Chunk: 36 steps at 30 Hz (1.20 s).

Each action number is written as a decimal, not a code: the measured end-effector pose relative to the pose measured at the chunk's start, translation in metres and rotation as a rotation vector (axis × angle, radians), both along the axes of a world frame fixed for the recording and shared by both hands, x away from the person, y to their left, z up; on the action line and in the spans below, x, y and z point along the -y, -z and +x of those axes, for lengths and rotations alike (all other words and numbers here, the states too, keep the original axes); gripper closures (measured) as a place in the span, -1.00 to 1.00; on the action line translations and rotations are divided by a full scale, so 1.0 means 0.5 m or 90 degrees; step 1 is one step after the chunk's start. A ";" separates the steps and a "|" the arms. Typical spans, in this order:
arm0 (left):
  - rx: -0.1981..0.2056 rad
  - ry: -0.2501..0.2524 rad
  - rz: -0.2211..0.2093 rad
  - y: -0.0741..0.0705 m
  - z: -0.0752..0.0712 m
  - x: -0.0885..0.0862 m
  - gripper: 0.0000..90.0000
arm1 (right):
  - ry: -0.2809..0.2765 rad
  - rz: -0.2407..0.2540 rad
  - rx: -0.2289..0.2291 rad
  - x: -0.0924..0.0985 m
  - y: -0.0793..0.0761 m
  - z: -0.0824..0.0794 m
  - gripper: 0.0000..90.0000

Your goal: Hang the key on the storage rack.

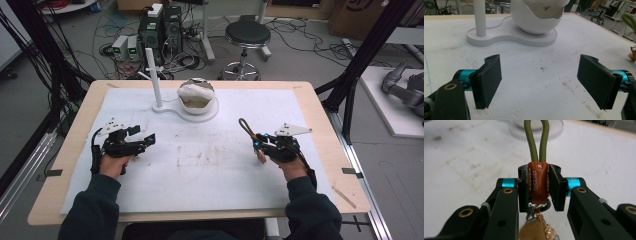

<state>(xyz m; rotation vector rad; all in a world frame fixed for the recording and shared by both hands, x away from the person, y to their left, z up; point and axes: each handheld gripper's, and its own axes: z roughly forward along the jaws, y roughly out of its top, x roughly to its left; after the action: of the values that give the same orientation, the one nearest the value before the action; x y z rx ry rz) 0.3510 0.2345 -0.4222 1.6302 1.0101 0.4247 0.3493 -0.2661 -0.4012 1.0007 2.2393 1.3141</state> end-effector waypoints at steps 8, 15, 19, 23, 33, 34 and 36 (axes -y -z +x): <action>0.032 -0.039 -0.028 -0.010 -0.005 -0.041 -0.56 | -0.033 0.002 0.077 -0.123 -0.048 0.044 0.61; 0.057 -0.058 -0.032 -0.013 -0.010 -0.072 -0.53 | -0.070 -0.016 0.117 -0.230 -0.090 0.091 0.61; 0.057 -0.070 -0.035 -0.014 -0.013 -0.085 -0.51 | -0.090 -0.029 0.138 -0.289 -0.115 0.118 0.61; 0.053 -0.075 -0.039 -0.012 -0.013 -0.090 -0.50 | -0.100 -0.044 0.151 -0.343 -0.138 0.147 0.61; 0.047 -0.072 -0.036 -0.009 -0.012 -0.086 -0.50 | -0.108 -0.062 0.185 -0.450 -0.169 0.194 0.61; 0.048 -0.071 -0.036 -0.009 -0.012 -0.086 -0.50 | -0.103 -0.065 0.186 -0.459 -0.171 0.198 0.61; 0.048 -0.071 -0.036 -0.009 -0.012 -0.085 -0.50 | -0.101 -0.067 0.185 -0.476 -0.173 0.208 0.61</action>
<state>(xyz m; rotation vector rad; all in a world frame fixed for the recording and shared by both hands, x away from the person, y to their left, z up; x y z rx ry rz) 0.3448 0.2772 -0.4178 1.5008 1.0499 0.5242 0.4531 -0.0283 -0.3147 0.5643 2.1698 1.2965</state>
